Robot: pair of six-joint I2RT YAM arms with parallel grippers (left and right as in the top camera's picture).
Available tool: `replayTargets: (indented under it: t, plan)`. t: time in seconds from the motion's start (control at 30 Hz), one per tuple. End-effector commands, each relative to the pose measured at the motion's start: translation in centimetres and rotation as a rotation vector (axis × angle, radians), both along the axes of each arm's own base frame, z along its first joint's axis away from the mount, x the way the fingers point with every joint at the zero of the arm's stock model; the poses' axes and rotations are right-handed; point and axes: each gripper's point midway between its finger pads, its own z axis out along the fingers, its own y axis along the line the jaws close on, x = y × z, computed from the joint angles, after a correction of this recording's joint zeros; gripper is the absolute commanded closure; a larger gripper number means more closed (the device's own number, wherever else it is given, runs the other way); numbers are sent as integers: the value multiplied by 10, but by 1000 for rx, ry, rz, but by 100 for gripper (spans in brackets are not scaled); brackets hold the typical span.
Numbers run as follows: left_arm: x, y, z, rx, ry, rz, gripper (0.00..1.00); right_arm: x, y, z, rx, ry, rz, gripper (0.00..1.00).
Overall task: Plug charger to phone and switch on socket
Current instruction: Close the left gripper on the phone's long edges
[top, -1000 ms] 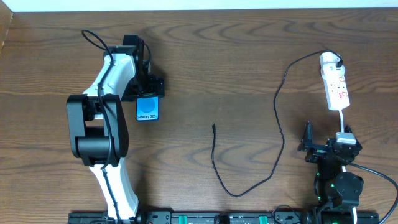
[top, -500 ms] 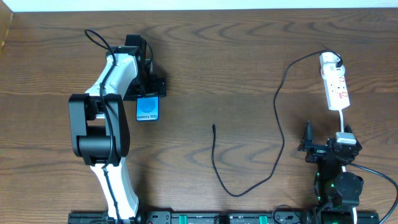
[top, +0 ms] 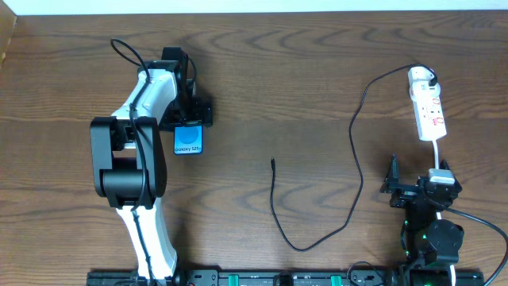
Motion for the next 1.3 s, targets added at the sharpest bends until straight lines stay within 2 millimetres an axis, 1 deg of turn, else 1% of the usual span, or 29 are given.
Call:
replayTargets:
  t: [0.0, 0.23, 0.47, 0.7, 1.27]
  plan:
    - [-7, 4, -7, 30, 29, -16, 2, 0, -3, 0, 16, -3, -16, 1]
    - [-11, 4, -10, 29, 43, -47, 2, 0, -3, 0, 16, -3, -16, 1]
    - [-11, 4, -10, 29, 42, -58, 2, 0, -3, 0, 16, -3, -16, 1]
    - [-6, 4, -10, 29, 19, -58, 2, 0, -3, 0, 16, -3, -16, 1]
    - [-8, 4, -10, 28, 29, -77, 2, 0, -3, 0, 16, -3, -16, 1]
